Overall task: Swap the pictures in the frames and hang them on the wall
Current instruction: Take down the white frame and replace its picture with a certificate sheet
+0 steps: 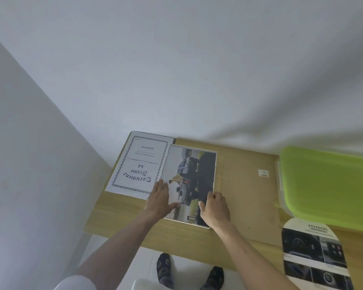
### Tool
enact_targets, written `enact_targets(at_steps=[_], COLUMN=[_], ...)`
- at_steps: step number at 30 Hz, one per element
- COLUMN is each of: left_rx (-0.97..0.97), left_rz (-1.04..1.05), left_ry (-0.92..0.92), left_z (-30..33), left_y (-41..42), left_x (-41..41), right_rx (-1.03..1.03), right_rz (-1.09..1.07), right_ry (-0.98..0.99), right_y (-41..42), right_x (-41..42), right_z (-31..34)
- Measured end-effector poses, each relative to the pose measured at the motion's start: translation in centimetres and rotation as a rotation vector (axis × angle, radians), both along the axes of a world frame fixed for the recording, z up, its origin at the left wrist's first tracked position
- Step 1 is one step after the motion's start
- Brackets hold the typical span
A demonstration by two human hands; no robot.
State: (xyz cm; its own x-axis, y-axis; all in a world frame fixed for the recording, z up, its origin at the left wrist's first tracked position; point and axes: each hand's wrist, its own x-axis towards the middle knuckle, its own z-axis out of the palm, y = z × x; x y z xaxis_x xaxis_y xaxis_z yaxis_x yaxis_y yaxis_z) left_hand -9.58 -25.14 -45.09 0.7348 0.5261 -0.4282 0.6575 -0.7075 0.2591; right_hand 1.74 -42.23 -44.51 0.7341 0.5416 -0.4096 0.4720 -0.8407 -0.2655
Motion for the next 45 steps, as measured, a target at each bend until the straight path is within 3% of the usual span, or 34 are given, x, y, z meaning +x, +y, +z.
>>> enact_targets(at_steps=[10,23,28,32,41,45], left_rx=[-0.074,-0.115,-0.174,-0.223,-0.415,-0.842], left_rz=[-0.083,-0.017,0.017,0.026,0.476,0.690], left_ry=[-0.023,-0.128,-0.182,-0.268,-0.609,-0.627], left_z=[-1.2,-1.6,-1.8,-1.7,1.2,1.8], left_y=[0.9,0.9,1.0,1.5,2.3,3.3], left_x=[-1.0,-1.6,-1.7,-2.2,-1.9,-1.6], right_rx=[0.054,0.413,0.593,0.625,0.906,0.961], right_rz=[-0.390,-0.659,-0.879,-0.843,-0.964,-0.988], right_ry=[0.081,-0.015,0.116,0.248,0.621,0.681], right_y=[4.2,4.1,4.2,3.5,1.2,-0.1], right_x=[-2.6,-3.0,-1.5,0.2,1.9,1.3], right_z=[-1.3,0.8,1.8,1.6,2.1,2.6])
